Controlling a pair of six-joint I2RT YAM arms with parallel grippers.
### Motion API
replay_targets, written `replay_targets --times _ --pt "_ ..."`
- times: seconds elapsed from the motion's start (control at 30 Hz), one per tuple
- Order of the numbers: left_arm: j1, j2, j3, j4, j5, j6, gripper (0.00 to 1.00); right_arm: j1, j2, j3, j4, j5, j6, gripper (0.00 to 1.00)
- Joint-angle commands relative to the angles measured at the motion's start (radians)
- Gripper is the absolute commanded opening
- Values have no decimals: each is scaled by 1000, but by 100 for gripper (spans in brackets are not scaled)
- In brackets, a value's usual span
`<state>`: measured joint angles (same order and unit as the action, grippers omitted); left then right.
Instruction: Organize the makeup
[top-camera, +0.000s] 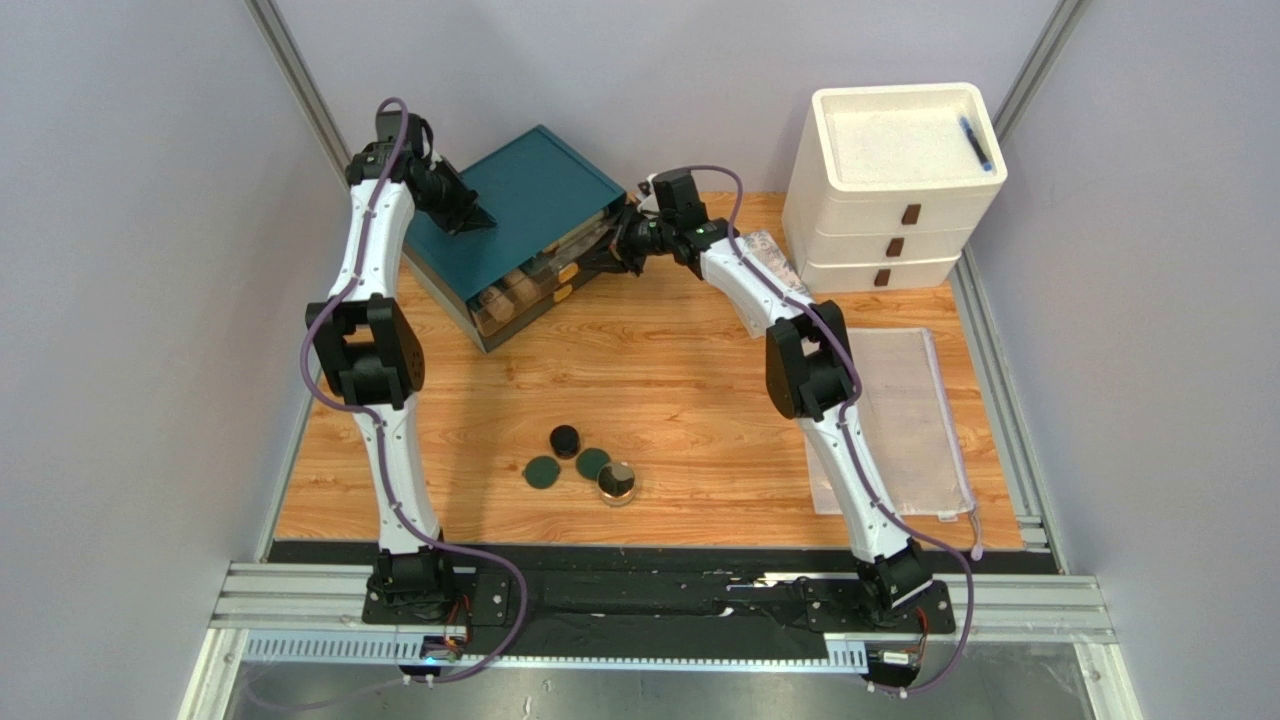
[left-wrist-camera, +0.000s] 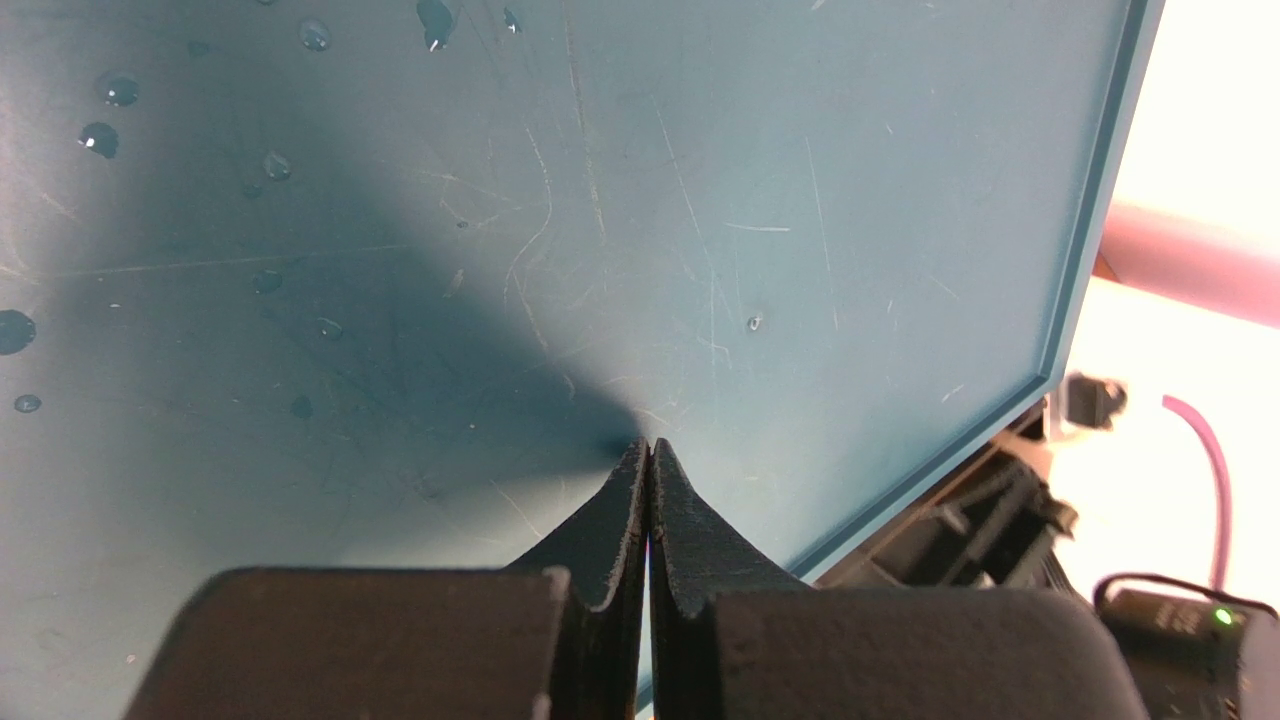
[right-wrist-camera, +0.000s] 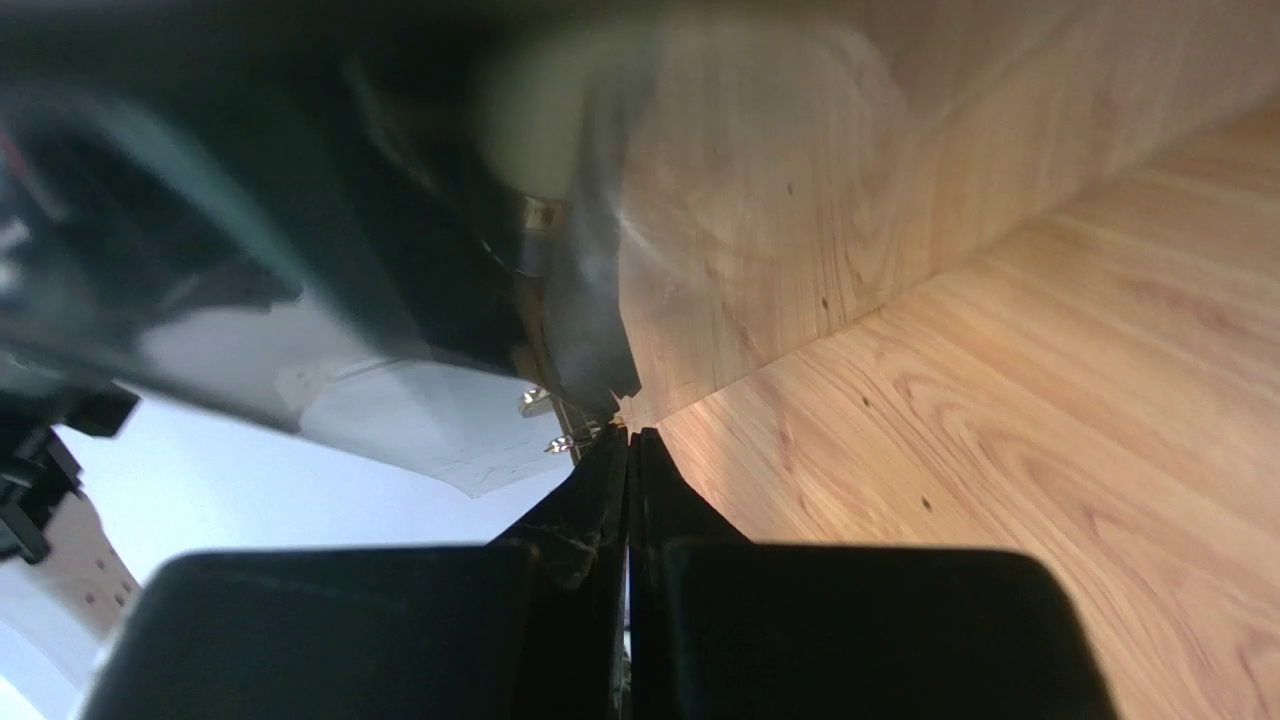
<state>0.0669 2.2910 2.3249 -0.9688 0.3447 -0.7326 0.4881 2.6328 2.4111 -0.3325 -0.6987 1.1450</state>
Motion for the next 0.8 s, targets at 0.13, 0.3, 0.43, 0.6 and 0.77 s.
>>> replay_targets --times 0.13,0.3,0.43,0.6,0.77 --pt "-21 110 -67 -222 -81 59 0 83 105 123 211 28 191 0" --pt "-26 110 -65 -220 -75 59 0 92 105 115 239 31 202 0" --pt "-27 98 -67 -205 -66 62 0 89 60 50 242 11 168 0" --pt "-26 91 -55 -189 -41 50 0 63 -68 -125 248 19 119 8" --pt "-26 96 -64 -183 -30 47 0 50 -91 -234 247 -7 125 49"
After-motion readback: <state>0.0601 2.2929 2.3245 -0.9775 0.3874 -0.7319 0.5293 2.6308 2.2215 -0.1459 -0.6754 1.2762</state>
